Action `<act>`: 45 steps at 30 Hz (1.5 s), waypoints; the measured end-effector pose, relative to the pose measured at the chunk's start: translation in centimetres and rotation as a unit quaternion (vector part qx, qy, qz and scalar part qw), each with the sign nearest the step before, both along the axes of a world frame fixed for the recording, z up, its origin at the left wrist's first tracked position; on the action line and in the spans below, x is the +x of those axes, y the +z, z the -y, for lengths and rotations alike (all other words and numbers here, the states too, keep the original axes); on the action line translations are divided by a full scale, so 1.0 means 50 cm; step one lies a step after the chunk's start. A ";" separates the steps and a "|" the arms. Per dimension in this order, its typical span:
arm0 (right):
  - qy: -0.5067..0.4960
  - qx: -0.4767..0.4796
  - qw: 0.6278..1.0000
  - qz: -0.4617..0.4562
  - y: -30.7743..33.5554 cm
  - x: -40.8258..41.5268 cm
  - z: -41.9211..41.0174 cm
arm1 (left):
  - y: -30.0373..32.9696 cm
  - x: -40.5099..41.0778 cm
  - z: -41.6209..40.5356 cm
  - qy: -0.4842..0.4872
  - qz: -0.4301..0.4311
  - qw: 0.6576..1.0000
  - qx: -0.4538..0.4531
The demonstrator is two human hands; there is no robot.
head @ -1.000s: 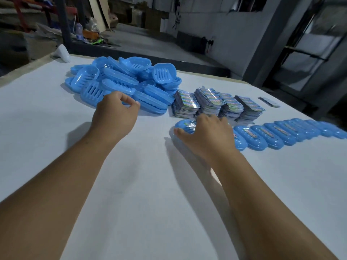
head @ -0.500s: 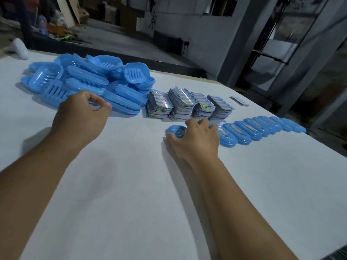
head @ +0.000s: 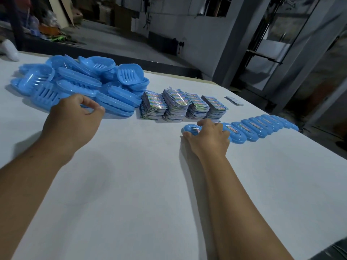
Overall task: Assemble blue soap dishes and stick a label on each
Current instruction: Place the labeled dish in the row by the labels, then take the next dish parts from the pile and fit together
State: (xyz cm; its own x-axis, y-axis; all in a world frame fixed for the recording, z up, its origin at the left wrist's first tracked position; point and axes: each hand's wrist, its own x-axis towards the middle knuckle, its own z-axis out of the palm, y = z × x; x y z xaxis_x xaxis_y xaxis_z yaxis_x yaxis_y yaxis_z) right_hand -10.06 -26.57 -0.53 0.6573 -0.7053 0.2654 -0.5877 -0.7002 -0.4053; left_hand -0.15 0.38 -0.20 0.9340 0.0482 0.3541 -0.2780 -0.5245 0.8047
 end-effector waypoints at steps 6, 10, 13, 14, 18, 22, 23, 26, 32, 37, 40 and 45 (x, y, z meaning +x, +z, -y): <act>0.041 0.005 0.997 0.064 0.004 0.013 -0.024 | -0.004 0.000 -0.001 0.003 0.003 1.000 0.012; 0.192 -0.005 0.973 0.125 0.029 0.043 -0.073 | -0.005 0.003 -0.001 0.001 -0.004 1.000 0.031; 0.293 -0.015 0.952 0.082 0.046 0.068 -0.119 | -0.005 0.005 -0.006 0.001 -0.008 0.999 0.052; 0.319 -0.024 0.946 0.053 0.050 0.078 -0.133 | -0.004 0.004 -0.008 -0.001 -0.011 0.998 0.055; 0.392 -0.030 0.919 -0.026 0.057 0.121 -0.173 | -0.004 -0.006 -0.010 0.003 -0.006 0.996 0.084; 0.403 -0.004 0.915 0.001 0.031 0.145 -0.184 | -0.010 -0.014 -0.011 0.005 0.001 0.994 0.109; 0.404 0.004 0.914 0.014 0.020 0.148 -0.183 | -0.012 -0.013 -0.011 0.004 0.005 0.993 0.115; 0.417 0.020 0.908 0.036 -0.007 0.148 -0.173 | -0.016 -0.010 -0.010 0.003 0.018 0.991 0.134; 0.443 0.016 0.896 0.030 -0.018 0.149 -0.166 | -0.019 -0.002 -0.015 0.021 0.031 0.989 0.143; 0.450 0.027 0.892 0.025 -0.020 0.149 -0.168 | 0.006 0.043 -0.017 0.019 0.072 0.985 0.153; 0.455 0.039 0.889 0.025 -0.020 0.147 -0.167 | 0.017 0.076 -0.016 -0.020 0.085 0.975 0.203; 0.460 0.049 0.886 0.023 -0.019 0.147 -0.165 | 0.011 0.106 -0.007 -0.052 0.087 0.968 0.231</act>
State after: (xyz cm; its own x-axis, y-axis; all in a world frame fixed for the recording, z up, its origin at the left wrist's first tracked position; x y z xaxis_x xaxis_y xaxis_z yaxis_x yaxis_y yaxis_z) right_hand -2.69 -18.31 -1.48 0.9566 0.1022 0.2729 0.2317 -0.8349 -0.4993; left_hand 5.17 0.75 0.35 0.8500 -0.2436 0.4671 -0.4582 -0.7793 0.4274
